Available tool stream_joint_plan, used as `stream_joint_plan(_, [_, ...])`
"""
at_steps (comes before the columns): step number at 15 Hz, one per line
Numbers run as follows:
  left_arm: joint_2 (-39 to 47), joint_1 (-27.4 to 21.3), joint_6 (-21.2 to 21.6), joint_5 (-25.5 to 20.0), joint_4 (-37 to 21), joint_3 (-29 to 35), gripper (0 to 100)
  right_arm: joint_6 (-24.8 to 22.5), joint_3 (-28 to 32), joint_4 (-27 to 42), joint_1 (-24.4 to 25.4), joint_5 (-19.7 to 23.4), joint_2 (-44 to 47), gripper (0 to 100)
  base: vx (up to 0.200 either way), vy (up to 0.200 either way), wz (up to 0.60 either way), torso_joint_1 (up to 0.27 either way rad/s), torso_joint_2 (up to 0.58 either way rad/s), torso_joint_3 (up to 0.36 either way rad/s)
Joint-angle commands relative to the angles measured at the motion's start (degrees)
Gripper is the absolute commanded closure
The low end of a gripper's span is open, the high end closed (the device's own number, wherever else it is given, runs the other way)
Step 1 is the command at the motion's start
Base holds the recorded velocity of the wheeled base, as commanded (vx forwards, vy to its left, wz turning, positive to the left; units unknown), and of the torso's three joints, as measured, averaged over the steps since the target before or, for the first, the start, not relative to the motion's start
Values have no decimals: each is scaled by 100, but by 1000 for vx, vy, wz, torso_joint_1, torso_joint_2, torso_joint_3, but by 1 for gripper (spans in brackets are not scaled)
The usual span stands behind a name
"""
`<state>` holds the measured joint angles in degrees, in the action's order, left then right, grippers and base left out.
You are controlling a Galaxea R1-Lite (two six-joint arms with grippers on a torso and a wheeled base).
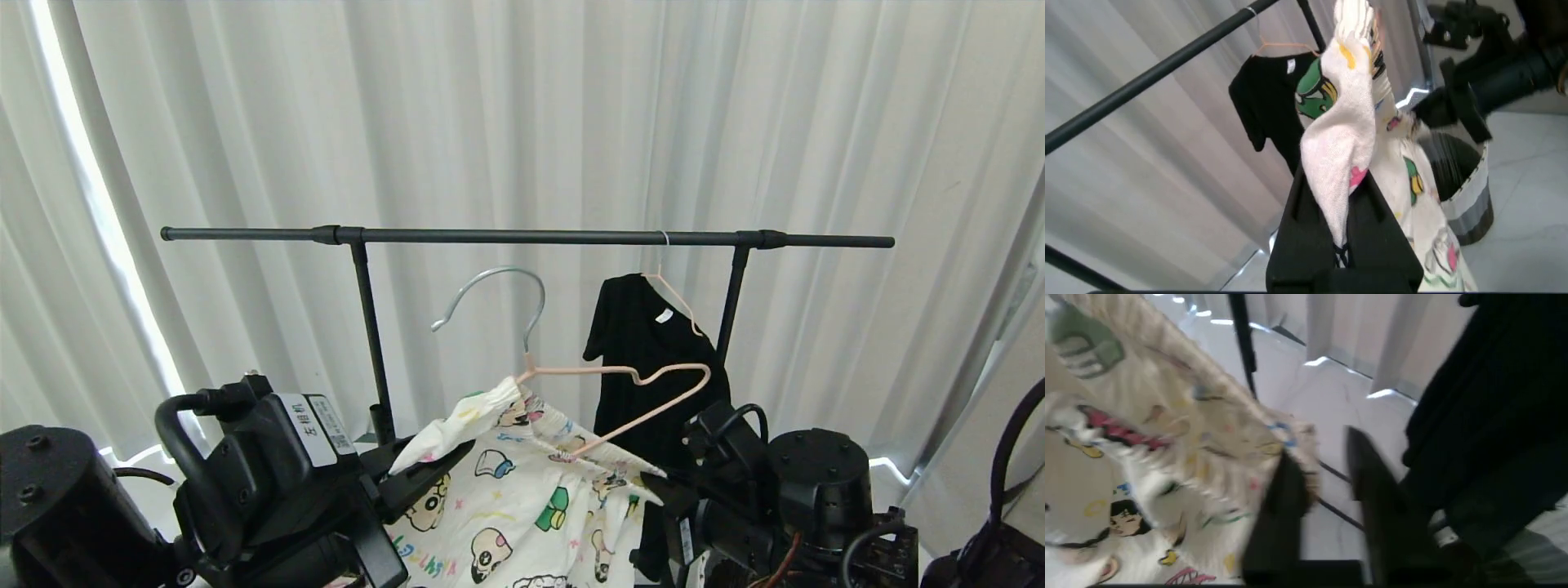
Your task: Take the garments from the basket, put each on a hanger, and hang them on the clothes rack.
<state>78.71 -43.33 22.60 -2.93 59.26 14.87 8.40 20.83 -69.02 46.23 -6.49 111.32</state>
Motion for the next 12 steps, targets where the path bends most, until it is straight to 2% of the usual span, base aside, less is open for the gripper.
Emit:
stream_joint_plan(1, [-32,35,-1,3,16,-125,100,-181,61,-32,-413,-46,-41,100,0,0,0,0,0,0])
stream_joint_plan(5, [47,35,25,-33,-20,-661,100,-532,202,-32,-1116,-19,-375,100,0,0,0,0,0,0])
stream_joint_plan(10, [1005,114,-168,64,-11,-679,100,-858,175,12,-1081,-2,-779,100,0,0,0,0,0,0])
stream_joint_plan(12, [1419,149,-652,600,7,-266,100,-1130,167,442,-896,-2,-1087,100,0,0,0,0,0,0])
